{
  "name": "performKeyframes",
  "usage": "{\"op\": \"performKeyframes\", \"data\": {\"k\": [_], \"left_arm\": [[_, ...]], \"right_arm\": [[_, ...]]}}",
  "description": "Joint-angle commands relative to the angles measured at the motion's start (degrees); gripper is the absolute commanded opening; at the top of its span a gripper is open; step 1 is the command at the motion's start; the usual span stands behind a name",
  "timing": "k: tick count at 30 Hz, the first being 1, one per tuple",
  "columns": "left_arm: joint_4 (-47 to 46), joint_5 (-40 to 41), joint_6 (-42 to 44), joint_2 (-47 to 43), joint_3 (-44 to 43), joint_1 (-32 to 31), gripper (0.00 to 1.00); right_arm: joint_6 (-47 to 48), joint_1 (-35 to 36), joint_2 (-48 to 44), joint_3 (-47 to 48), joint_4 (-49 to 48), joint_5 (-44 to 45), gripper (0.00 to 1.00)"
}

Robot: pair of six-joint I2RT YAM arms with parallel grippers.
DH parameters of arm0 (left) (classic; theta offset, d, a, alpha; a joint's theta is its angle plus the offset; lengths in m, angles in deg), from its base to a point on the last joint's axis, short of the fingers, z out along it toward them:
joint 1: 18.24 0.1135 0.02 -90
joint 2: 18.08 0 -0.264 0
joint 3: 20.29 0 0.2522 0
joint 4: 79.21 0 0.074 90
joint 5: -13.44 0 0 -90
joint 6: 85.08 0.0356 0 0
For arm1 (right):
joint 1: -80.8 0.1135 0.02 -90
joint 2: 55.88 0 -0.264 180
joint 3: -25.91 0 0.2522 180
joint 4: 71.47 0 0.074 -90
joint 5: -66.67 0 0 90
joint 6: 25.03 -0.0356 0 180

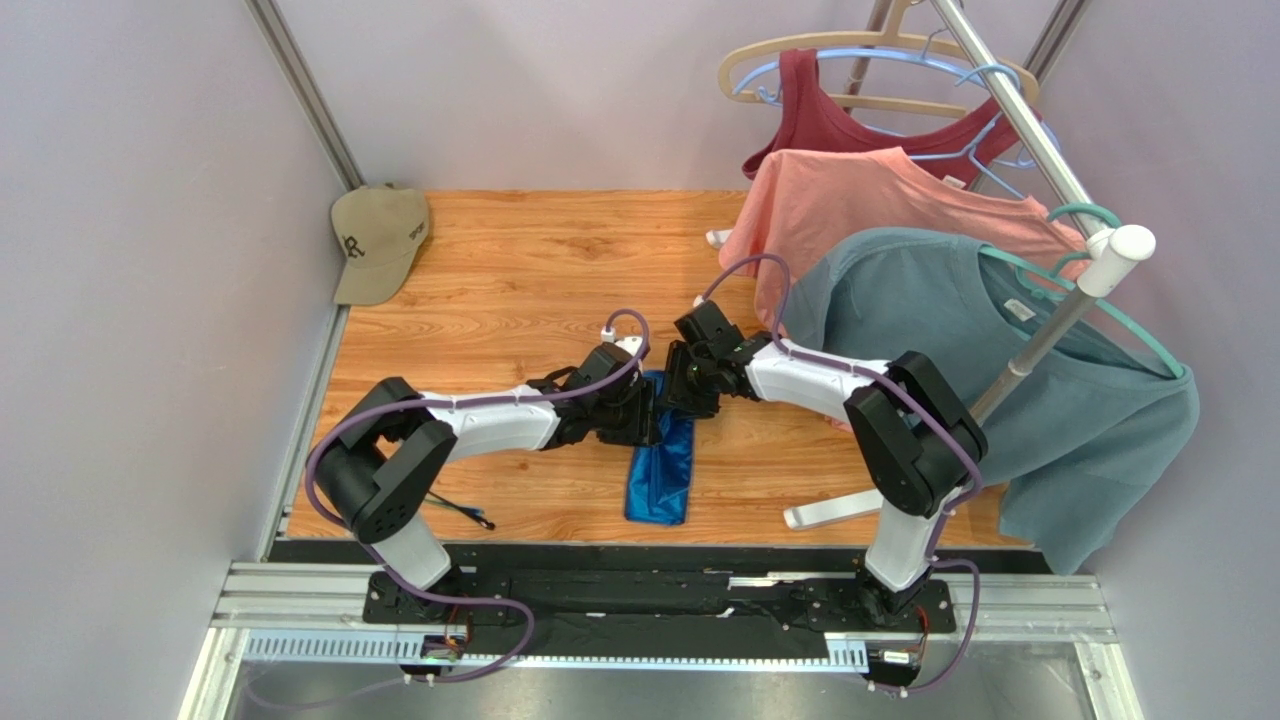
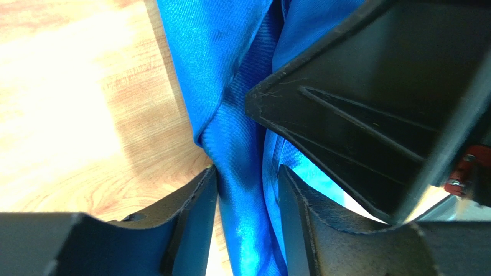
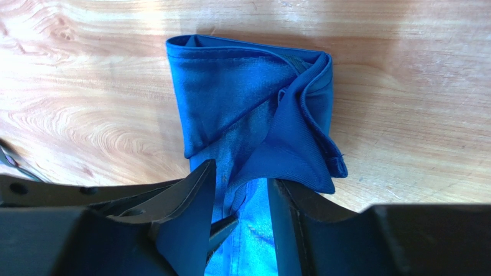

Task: Fold the napkin into a case and place the utensils inside
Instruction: Fold the 2/3-rectangle-folded napkin at the center of the board, then pick up the top corner of the smaller rectangle folded napkin from the center of the board.

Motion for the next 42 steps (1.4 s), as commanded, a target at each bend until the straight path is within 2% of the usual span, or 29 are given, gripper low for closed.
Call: {"op": "performKeyframes", "data": {"k": [1, 9, 10, 15, 18, 23, 24, 25, 28, 40, 42], "left_arm": [[2.0, -1.1, -1.5, 0.9, 1.8, 0.0, 0.50], [1.3, -2.2, -2.0, 2.1, 1.9, 0.0, 0.47], [1.1, -2.5, -2.2, 2.2, 1.8, 0.0, 0.47], [0.9, -3.2, -2.3, 3.3, 1.1, 0.0, 0.46], [0.4, -3.9, -2.4, 2.8, 1.2, 0.0, 0.46], [1.3, -4.6, -2.5, -2.6, 1.0, 0.0, 0.61], [2.6, -4.6, -2.6, -3.4, 0.4, 0.0, 0.71], [3.1, -4.7, -2.5, -4.1, -0.1, 0.0, 0.76], [5.8, -4.8, -1.9, -2.0, -3.2, 0.0, 0.82], [0.3, -3.1, -3.4, 6.4, -4.6, 0.2, 0.84], [-0.1, -1.6, -4.6, 7.2, -4.5, 0.2, 0.81]], "right_arm": [[3.1, -0.5, -3.1, -1.2, -2.0, 0.6, 0.45], [2.1, -1.3, -5.7, -2.4, -2.2, 2.4, 0.53], [2.1, -1.5, -5.8, -2.5, -2.2, 2.7, 0.57], [2.5, -1.7, -5.9, -1.5, -1.4, 3.7, 0.61], [2.5, -2.0, -4.3, -0.6, -1.5, 2.4, 0.59], [1.1, -1.9, -3.6, -1.3, -3.5, 0.0, 0.54], [0.9, -2.0, -3.6, -1.4, -3.5, 0.0, 0.52], [0.4, -2.0, -3.7, -1.6, -3.5, -0.1, 0.51], [-0.7, -1.9, -3.9, -1.9, -3.9, -1.4, 0.50], [-4.1, -2.0, -3.2, -1.7, -4.0, -3.8, 0.45], [-3.6, -1.9, -3.2, -1.7, -4.0, -3.3, 0.45]]}}
